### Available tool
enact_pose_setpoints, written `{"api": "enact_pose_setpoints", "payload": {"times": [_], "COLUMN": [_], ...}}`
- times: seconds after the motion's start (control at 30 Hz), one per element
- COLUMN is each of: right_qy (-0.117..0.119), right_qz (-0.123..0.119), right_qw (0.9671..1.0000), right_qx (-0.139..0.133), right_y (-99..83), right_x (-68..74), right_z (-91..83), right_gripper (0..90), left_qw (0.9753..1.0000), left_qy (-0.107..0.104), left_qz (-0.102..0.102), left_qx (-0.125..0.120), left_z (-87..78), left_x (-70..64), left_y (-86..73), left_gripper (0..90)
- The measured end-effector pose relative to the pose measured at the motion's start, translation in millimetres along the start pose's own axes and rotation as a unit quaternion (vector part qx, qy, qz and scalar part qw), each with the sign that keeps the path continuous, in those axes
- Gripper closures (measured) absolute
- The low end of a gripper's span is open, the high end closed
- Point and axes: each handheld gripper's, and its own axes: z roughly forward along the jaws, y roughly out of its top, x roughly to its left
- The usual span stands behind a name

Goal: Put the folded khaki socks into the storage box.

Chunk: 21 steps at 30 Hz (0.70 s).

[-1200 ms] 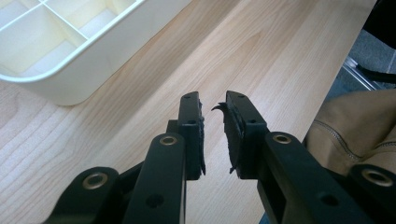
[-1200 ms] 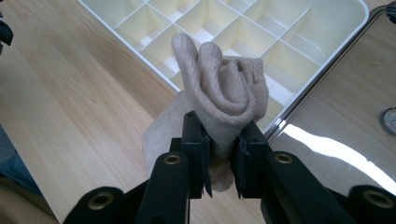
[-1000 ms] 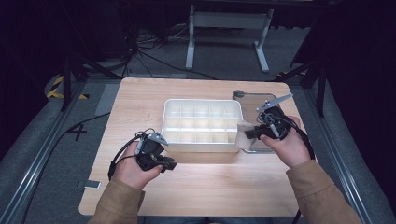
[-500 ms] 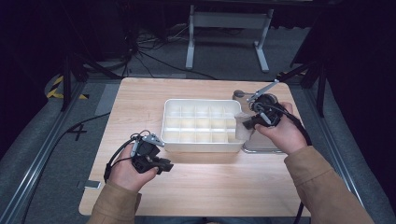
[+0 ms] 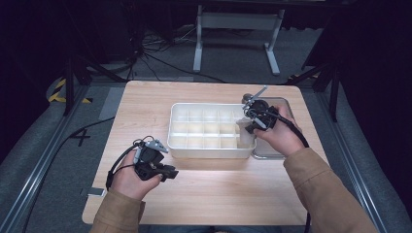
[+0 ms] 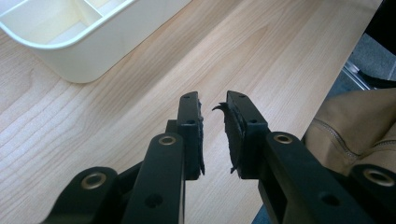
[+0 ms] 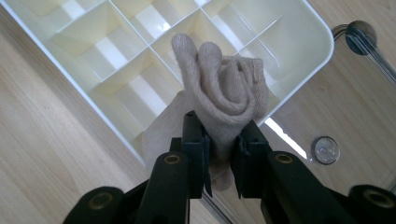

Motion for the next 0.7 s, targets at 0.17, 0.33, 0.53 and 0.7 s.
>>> {"api": "enact_pose_setpoints", "payload": {"times": [0.17,0.33,0.53,0.7], "right_qy": [-0.001,-0.007,-0.004,0.001], "right_qz": [-0.008,-0.006,-0.017,-0.02], "right_qw": [0.9999,0.9996,0.9985,0.998], "right_qx": [0.012,0.026,0.052,0.06], "right_y": [1.9,2.3,1.7,0.5], "right_x": [2.0,2.6,7.4,10.3], "right_z": [13.7,25.9,41.4,47.2], "right_gripper": [77.3,77.3,77.3,77.3], "left_qw": [1.0,1.0,1.0,1.0], "left_qy": [0.0,0.0,0.0,-0.002], "left_qz": [0.001,0.001,0.001,-0.001], "left_qx": [0.002,-0.001,-0.001,0.002], "left_z": [-1.0,-1.5,-1.3,0.6], "left_x": [0.2,-0.5,0.2,-0.6], "left_y": [-1.5,-1.6,-1.5,-0.8], "left_gripper": [76.1,76.1,76.0,75.9]}}
